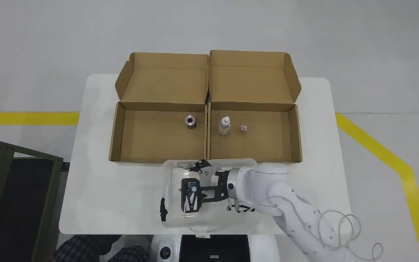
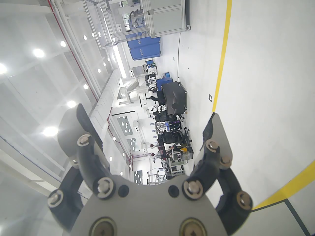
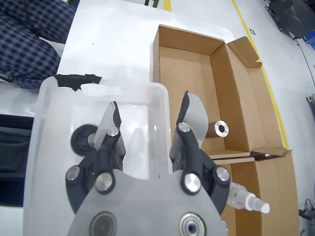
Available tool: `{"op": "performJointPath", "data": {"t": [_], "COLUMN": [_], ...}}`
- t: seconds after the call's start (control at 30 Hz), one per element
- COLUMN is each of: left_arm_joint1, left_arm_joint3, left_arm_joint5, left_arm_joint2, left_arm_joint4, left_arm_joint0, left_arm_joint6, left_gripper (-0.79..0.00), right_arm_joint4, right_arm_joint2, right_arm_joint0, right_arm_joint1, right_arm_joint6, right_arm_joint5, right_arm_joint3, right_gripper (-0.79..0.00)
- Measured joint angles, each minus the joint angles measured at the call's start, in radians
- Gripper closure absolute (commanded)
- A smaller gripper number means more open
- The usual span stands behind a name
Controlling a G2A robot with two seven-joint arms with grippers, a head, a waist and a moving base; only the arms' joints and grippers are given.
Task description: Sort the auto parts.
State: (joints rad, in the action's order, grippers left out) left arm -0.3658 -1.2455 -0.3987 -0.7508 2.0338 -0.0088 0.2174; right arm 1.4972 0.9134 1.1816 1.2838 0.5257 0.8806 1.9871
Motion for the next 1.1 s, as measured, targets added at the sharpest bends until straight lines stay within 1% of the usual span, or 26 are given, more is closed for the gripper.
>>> {"op": "performJointPath", "data": {"t": [0.13, 0.3, 0.57, 0.8, 1.1], "left_arm_joint1": [0.0, 0.0, 0.0, 0.0, 0.0], "left_arm_joint3": [0.0, 0.0, 0.0, 0.0, 0.0], "left_arm_joint5": [0.0, 0.0, 0.0, 0.0, 0.0], "left_arm_joint2": [0.0, 0.0, 0.0, 0.0, 0.0], "left_arm_joint4": [0.0, 0.0, 0.0, 0.0, 0.0], "left_arm_joint0": [0.0, 0.0, 0.0, 0.0, 0.0], "left_arm_joint6": [0.0, 0.0, 0.0, 0.0, 0.0], "left_gripper": [-0.785, -0.785, -0.785, -0.785, -0.785], "right_arm_joint4": [0.008, 0.008, 0.03, 0.044, 0.054], "right_arm_joint2": [0.007, 0.018, 0.031, 0.023, -0.014], "right_arm_joint0": [0.045, 0.089, 0.131, 0.136, 0.108], "right_arm_joint1": [-0.013, -0.028, -0.048, -0.057, -0.058], "right_arm_joint6": [-0.008, -0.011, -0.007, -0.011, -0.025], "right_arm_joint5": [0.037, 0.078, 0.104, 0.104, 0.083], "right_arm_joint3": [0.016, 0.02, 0.003, -0.029, -0.092], "right_gripper": [-0.44, -0.443, -0.434, -0.437, -0.471]}}
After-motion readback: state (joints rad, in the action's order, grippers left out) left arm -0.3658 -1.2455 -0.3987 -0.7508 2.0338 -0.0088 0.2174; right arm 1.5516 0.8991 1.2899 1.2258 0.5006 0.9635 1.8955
